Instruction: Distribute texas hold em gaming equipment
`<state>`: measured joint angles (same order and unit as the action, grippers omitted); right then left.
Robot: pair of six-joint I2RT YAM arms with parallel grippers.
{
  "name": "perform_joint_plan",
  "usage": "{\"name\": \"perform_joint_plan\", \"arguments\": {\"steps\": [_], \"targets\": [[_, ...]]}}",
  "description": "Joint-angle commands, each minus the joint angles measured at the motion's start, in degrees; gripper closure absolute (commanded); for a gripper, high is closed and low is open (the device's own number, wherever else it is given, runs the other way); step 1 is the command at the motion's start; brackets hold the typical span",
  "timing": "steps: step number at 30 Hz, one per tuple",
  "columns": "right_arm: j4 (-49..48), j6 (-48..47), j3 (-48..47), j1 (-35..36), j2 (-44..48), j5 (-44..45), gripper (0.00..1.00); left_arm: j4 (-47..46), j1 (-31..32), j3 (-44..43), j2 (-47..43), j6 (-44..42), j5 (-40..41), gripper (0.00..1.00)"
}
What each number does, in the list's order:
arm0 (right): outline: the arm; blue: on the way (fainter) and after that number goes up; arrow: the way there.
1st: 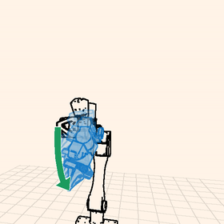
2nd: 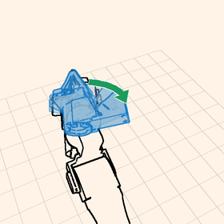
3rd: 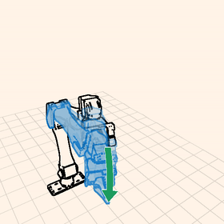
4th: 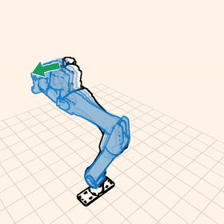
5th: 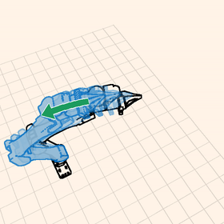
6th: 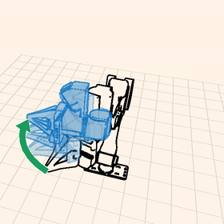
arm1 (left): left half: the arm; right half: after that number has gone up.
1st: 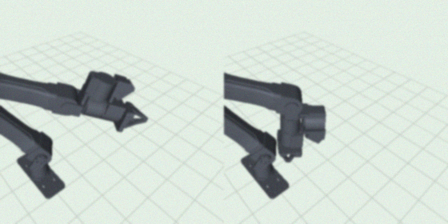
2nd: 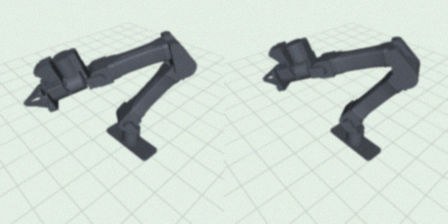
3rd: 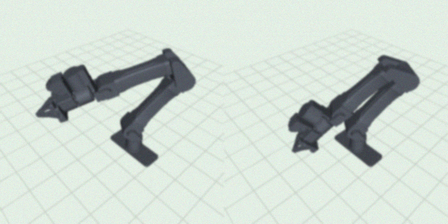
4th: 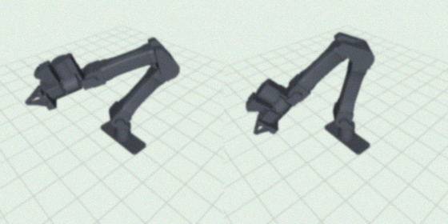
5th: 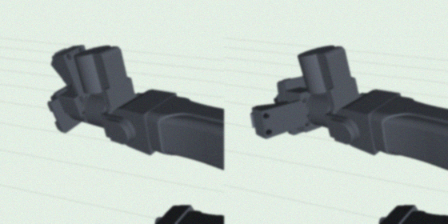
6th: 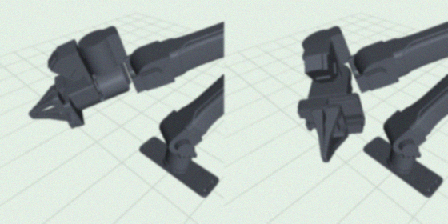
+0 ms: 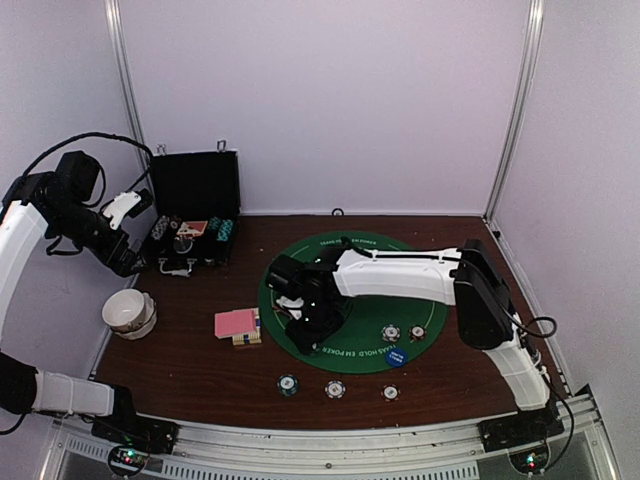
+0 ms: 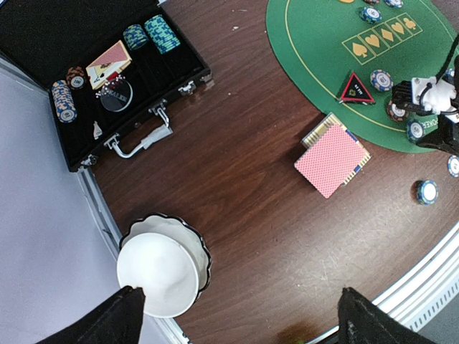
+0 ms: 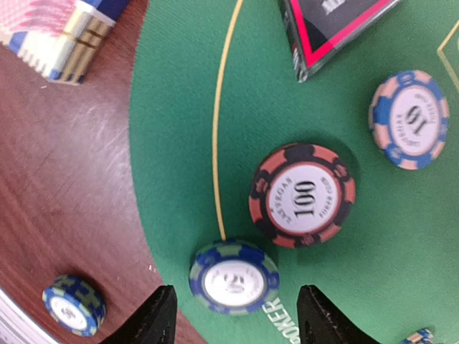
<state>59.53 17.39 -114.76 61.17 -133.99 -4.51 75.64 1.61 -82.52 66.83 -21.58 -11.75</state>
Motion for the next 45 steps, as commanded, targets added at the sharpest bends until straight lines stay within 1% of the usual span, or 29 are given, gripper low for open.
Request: {"name": "perform_joint_plan", "arguments": {"steps": [1,7,12,17,27,32,40,45], "targets": [[0.4,-0.5,1.1,0.9,7.4,2.1,0.39,0.3,0.1,-1.4,-0.4,-0.3,-0.3,0.02],[0.8,-2.4,1.8,5.4,8.9,0.4,0.31,0.3,0.0,-1.6,-0.4,-0.6,-0.2,0.02],[-0.3,-3.2,1.7,9.3,6.2,-2.4,0.23,0.4,0.0,-1.3,-0.7,-0.8,-0.5,0.02],[0.1,-4.0,-0.9,10.8,2.4,-4.5,0.17,0.7,0.1,-1.5,-0.9,-1.0,-0.5,0.02],[0.0,-5.2,-3.0,10.9,-2.2,-4.4,0.15,0.8,0.1,-1.5,-0.9,-1.0,-0.7,0.02],[-0.2,-5.4,-3.1,10.8,-3.3,-4.7,0.19,0.8,0.0,-1.4,-0.9,-1.1,-0.7,0.03],[-0.1,-5.5,-4.0,10.8,-3.2,-5.0,0.40,0.8,0.0,-1.4,-0.8,-1.0,-0.7,0.02],[0.6,-5.7,-4.5,10.6,-2.9,-4.4,0.50,0.8,0.1,-1.3,-0.9,-1.0,-0.7,0.02]]}}
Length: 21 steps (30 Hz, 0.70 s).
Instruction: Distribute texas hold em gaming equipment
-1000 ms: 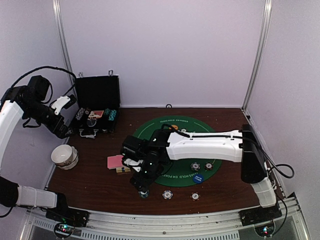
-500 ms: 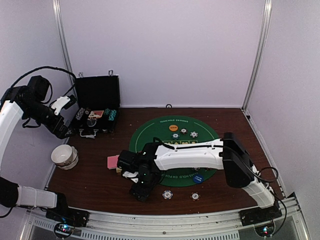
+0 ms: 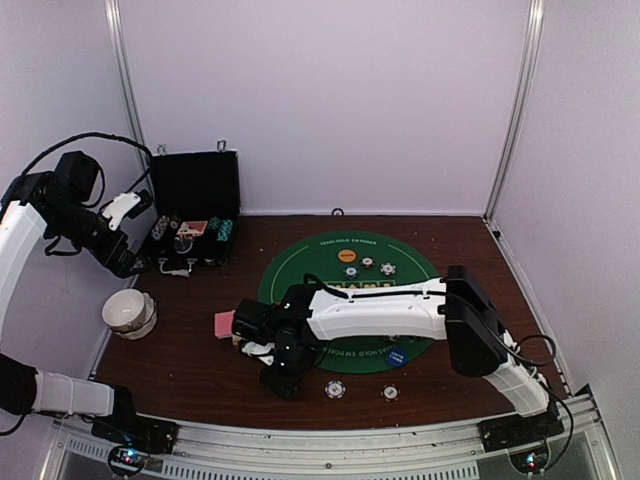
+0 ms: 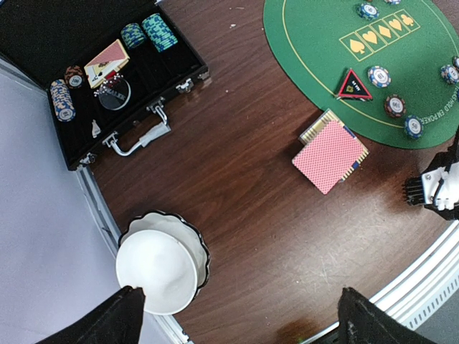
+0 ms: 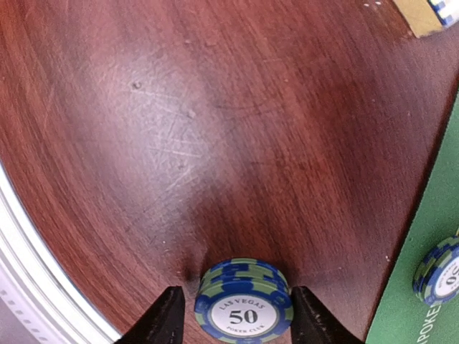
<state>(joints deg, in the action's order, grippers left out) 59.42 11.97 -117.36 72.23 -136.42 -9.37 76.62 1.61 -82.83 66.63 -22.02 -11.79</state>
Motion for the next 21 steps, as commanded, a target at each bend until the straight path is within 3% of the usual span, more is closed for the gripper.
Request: {"name": "perform_joint_plan", "arguments": {"steps": [1,7,10,11,15,21], "targets": [[0.8,-0.3,-2.0,-0.5,-0.3,0.5,0.51,-0.2,0.0,-1.0,-0.7,-0.6,-0.7,0.02],[1.5,-0.3,-3.0,-0.7,0.2,0.6,0.69,-0.2,0.1,-1.2,-0.8,-0.6,-0.6,0.03],[1.9,-0.4,-3.1,-0.7,0.5,0.9,0.71,-0.2,0.1,-1.2,-0.8,-0.6,-0.5,0.02],[2.0,-0.5,-2.9,-0.7,0.5,0.8,0.69,-0.2,0.1,-1.2,-0.8,-0.7,-0.6,0.02],[2.2,-0.5,-2.6,-0.8,-0.2,0.5,0.41,-0.1,0.1,-1.1,-0.8,-0.6,-0.7,0.02],[1.4,-0.3,-1.6,-0.7,-0.5,0.1,0.37,-0.1,0.1,-1.1,-1.0,-0.7,-0.4,0.03]]}}
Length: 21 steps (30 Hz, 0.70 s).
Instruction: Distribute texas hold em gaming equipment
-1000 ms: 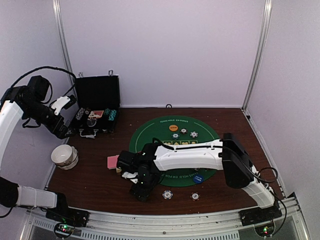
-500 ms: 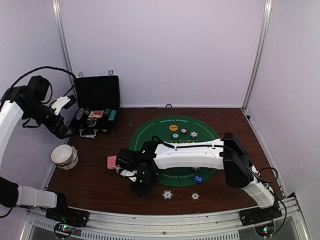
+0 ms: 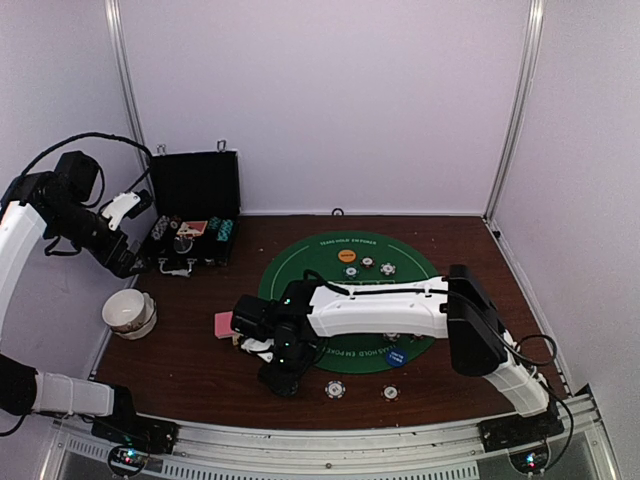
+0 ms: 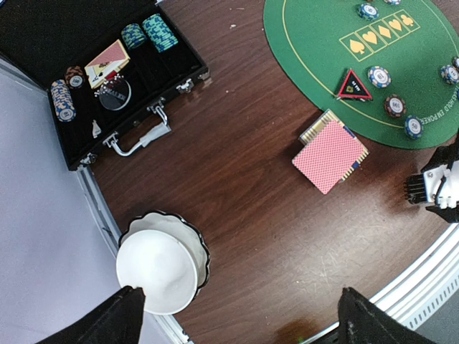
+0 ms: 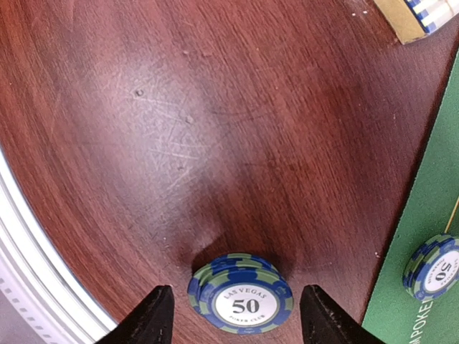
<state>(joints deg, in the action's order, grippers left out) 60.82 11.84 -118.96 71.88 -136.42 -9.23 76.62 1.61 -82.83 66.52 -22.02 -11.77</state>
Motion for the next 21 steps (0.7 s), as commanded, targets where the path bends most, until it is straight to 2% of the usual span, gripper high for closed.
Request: {"name": "perform_joint_plan", "arguments": {"steps": [1,13,17,21], "targets": [[0.0,-0.1,0.0,-0.4,-0.6,0.0,0.37,-0.1,0.1,-1.1,-0.9,-0.7,-0.4,0.03],[0.2,-0.3,1.4,-0.4,-1.4,0.1,0.54,-0.1,0.1,-1.1,-0.7,-0.7,-0.5,0.02],[0.5,-0.4,0.9,-0.4,-1.1,0.5,0.63,-0.1,0.1,-1.1,-0.8,-0.7,-0.6,0.02],[0.8,-0.5,0.0,-0.4,0.0,0.5,0.65,0.0,0.1,-1.0,-0.9,-0.7,-0.5,0.02]]}}
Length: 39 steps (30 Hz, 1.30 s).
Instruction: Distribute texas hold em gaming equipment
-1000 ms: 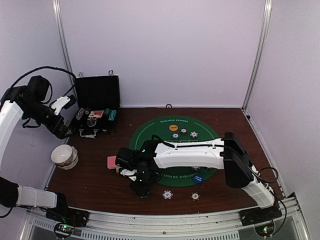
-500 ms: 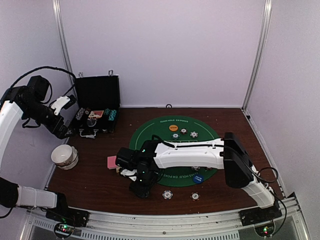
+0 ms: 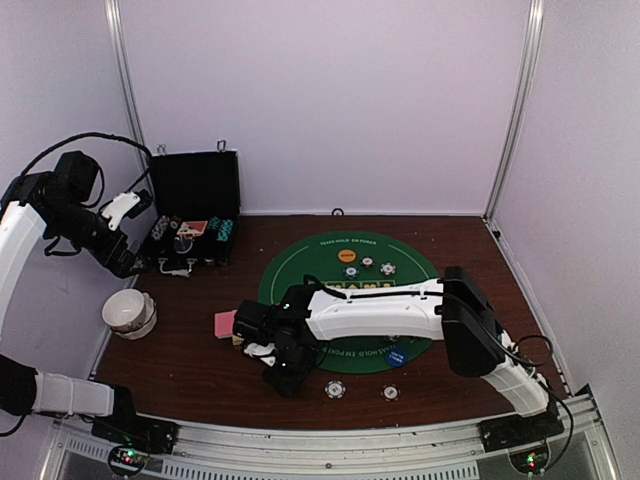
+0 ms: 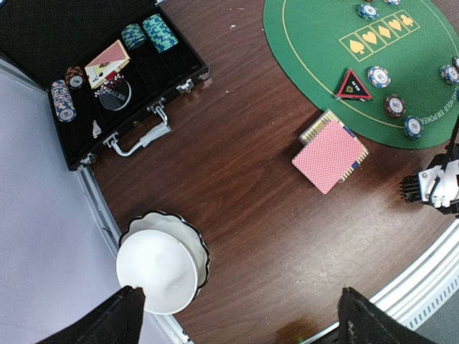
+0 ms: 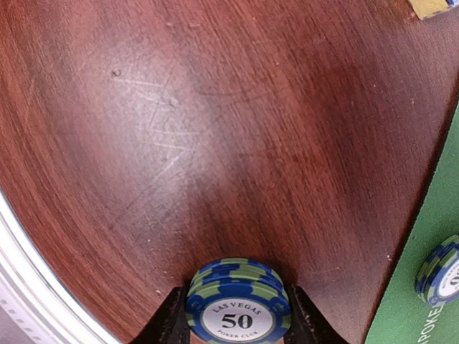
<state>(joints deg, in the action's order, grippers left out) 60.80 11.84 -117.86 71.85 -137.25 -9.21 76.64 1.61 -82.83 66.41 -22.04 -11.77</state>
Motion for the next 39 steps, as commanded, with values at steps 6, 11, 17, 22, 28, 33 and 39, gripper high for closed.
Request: {"name": "perform_joint_plan", "arguments": {"steps": [6,11,17,22,28,33,39], "targets": [[2.0,-0.8,-2.4,-0.4,2.3,1.2,0.72,0.0,0.1,-1.1,-0.7,-0.7,-0.7,0.02],[2.7,-0.8,-3.1,-0.3,3.5,1.6,0.75,0.1,0.1,-1.0,-0.8,-0.8,-0.6,0.03],[2.9,-0.8,-2.9,-0.4,4.1,1.3,0.75,0.2,0.1,-1.0,-0.8,-0.7,-0.8,0.02],[4.3,-0.2,-2.3,-0.6,5.6,3.4,0.81,0.4,0.1,-1.1,-0.9,-0.9,-0.7,0.03],[2.1,3.0,6.6,-4.7,14.4,4.9,0.84,0.6,0.0,-0.2,-0.9,-1.5,-1.8,0.02],[-2.1,5.3,19.7,-10.0,22.8,5.5,0.85,1.6,0.1,0.2,-0.6,-2.7,-3.8,0.02],[-6.2,6.0,29.7,-15.0,26.3,5.0,0.85,2.2,0.1,1.3,-0.1,-3.5,-5.5,0.02]]}}
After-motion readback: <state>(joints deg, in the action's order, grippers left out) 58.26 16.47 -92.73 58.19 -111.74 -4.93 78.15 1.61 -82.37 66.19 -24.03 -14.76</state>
